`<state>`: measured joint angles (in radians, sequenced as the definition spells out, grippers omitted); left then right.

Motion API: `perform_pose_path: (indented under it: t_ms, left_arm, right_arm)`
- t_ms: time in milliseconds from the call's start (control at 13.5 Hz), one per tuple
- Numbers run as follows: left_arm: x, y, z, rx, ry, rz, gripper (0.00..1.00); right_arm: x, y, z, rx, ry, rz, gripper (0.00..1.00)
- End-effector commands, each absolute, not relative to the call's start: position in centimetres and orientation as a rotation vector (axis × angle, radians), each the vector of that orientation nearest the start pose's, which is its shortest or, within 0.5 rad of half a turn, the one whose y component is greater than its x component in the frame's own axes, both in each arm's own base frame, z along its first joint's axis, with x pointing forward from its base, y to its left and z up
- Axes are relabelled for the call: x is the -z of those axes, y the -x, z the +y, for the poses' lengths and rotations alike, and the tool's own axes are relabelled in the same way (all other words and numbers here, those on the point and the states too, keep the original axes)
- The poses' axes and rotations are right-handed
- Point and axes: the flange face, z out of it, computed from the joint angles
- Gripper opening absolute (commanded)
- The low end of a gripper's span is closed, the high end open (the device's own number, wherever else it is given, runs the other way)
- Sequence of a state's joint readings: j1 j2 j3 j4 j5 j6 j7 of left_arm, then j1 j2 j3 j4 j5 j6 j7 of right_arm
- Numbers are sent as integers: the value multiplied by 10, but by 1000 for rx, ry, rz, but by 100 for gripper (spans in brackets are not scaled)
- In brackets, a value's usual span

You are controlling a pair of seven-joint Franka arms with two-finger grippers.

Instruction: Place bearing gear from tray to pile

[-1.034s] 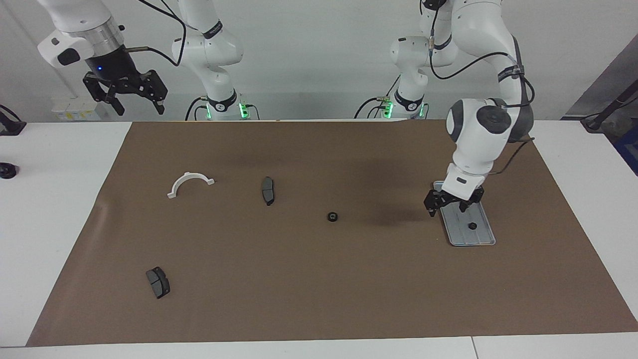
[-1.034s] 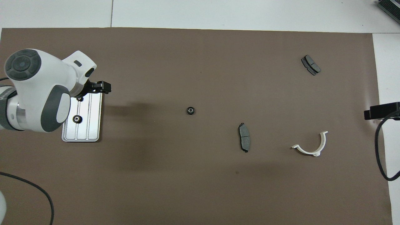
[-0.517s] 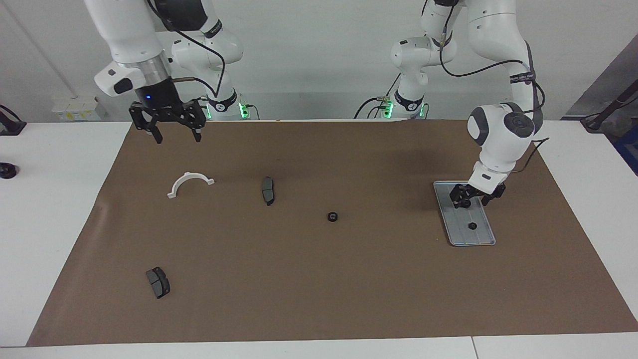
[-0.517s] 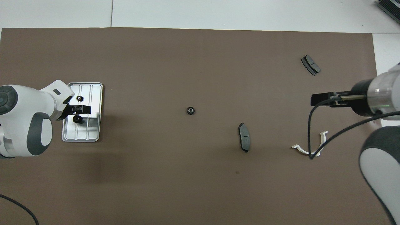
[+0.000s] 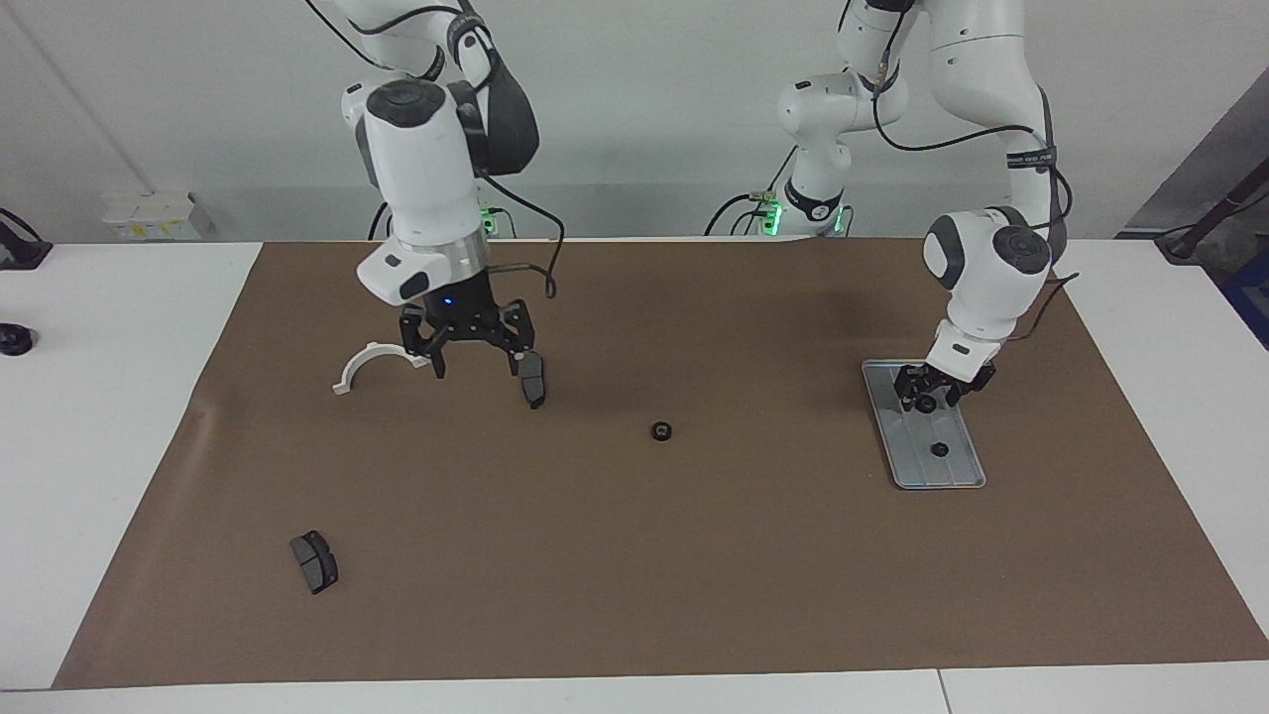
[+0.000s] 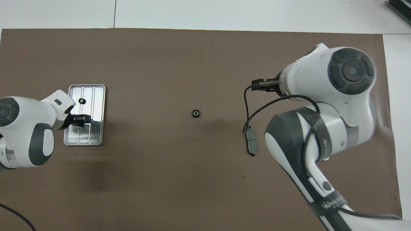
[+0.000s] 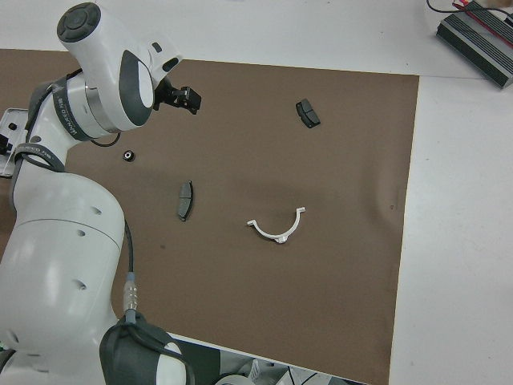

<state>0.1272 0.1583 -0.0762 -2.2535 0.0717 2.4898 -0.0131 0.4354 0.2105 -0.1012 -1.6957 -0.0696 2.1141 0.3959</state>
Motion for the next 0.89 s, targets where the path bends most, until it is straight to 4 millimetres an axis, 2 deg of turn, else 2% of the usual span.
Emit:
perform_pose_path:
  t_ms: [0, 74, 148, 222, 295, 369, 517, 591, 812]
  left_arm:
    - [-303, -535, 30, 155, 3111, -26, 65]
    - [-303, -535, 30, 158, 3112, -27, 63]
    - [-302, -534, 31, 153, 3112, -30, 58]
    - [-303, -535, 32, 155, 3112, -30, 54]
    - [-303, -535, 31, 160, 3112, -28, 52]
    - [-303, -537, 30, 172, 3111, -25, 52]
    - [-304, -538, 30, 198, 3110, -15, 52]
    - [-305, -538, 31, 200, 3109, -15, 52]
    - [-304, -540, 32, 222, 3108, -17, 52]
  right_arm:
    - [-453, -628, 274, 405, 3147, 54, 100]
    - [-434, -626, 292, 402, 3168, 64, 100]
    - [-426, -630, 311, 452, 3158, 97, 100]
    - [-405, -628, 344, 466, 3163, 104, 100]
    - [-385, -634, 376, 516, 3152, 160, 100]
    - [-372, -640, 391, 560, 3152, 201, 100]
    - [-356, -635, 406, 555, 3149, 193, 100]
    - [-348, -628, 420, 556, 3128, 180, 100]
    - [-343, -610, 447, 565, 3073, 192, 100]
